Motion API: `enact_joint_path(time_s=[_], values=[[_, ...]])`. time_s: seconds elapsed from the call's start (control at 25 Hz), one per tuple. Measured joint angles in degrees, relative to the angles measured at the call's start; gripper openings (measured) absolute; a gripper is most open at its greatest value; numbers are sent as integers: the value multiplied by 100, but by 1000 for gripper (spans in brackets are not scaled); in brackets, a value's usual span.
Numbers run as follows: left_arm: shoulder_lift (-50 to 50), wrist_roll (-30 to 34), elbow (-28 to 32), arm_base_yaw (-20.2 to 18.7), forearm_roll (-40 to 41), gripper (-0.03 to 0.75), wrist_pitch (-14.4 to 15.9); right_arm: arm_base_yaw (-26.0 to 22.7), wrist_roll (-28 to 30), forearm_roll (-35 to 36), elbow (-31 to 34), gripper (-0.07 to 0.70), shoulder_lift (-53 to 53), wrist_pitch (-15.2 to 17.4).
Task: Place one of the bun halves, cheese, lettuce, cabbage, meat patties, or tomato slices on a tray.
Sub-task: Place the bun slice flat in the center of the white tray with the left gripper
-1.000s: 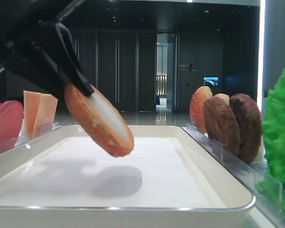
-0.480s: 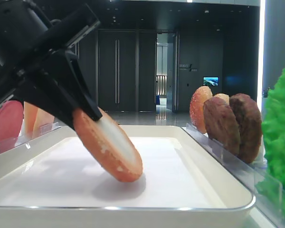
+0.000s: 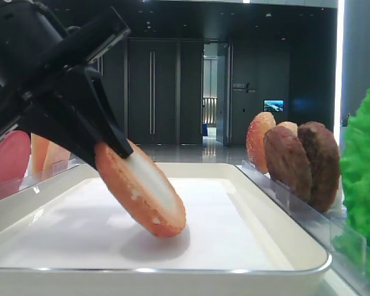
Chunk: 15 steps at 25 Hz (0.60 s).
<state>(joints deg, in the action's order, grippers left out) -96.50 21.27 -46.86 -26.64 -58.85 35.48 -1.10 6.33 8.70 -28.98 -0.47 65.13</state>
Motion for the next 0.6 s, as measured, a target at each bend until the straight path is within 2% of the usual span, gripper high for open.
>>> enact_joint_path(time_s=[0.48, 0.6], values=[[-155, -100, 0, 0, 40, 123, 29, 0, 0, 0, 0, 524, 0, 0], [-155, -243, 0, 0, 148, 169, 76, 0, 0, 0, 0, 524, 0, 0]])
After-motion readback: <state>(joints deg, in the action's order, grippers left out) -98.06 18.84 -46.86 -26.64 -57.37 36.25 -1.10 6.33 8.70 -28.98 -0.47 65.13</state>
